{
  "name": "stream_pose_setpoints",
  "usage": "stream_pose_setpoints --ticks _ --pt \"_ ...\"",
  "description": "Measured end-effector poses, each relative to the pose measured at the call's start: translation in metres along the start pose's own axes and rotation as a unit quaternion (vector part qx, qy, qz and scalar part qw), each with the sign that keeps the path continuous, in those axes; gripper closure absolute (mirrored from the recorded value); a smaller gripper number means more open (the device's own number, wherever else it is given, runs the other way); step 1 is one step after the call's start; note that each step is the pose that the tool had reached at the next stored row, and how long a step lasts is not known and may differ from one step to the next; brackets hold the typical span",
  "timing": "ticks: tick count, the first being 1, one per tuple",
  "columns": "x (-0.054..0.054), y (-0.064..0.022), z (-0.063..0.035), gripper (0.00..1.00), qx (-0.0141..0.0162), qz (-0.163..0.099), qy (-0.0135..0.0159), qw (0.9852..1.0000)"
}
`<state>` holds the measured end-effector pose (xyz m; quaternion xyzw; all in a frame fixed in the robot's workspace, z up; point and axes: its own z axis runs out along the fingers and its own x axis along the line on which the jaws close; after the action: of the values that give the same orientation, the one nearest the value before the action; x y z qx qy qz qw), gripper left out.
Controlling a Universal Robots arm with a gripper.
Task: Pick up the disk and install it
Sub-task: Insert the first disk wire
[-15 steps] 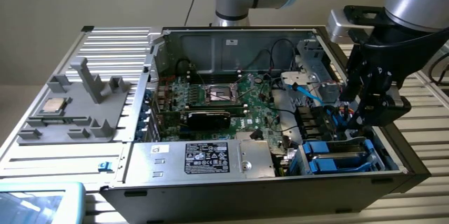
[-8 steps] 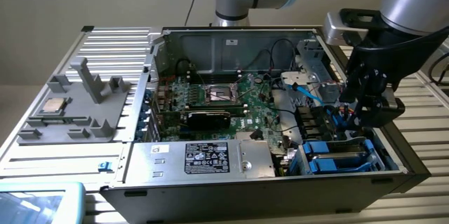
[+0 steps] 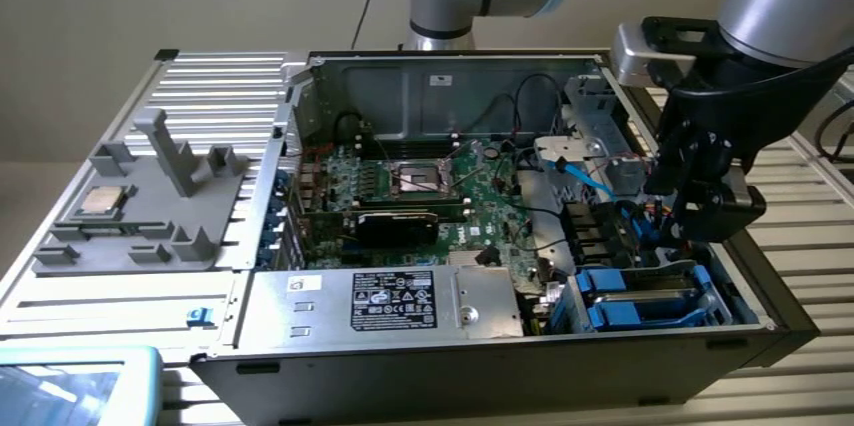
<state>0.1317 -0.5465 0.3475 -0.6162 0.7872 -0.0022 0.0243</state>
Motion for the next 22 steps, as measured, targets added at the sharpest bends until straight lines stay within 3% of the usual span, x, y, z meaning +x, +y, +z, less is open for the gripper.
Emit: stream_pose_setpoints --ticks 4,9,17,19,22 --pt "-0.0006 0.0076 0.0011 0.37 0.0015 0.002 -0.0004 1.0" --pt "-0.0006 0.0076 0.0033 0.37 0.0041 0.035 0.0005 0.9994" --pt "-0.0027 0.0088 0.0054 0.37 0.0068 0.048 0.0003 0.9988" --pt "-0.0027 0.0088 0.0055 0.39 0.0068 0.048 0.0004 0.9988" --pt "-0.0027 0.0088 0.0055 0.58 0.0068 0.048 0.0003 0.9988"
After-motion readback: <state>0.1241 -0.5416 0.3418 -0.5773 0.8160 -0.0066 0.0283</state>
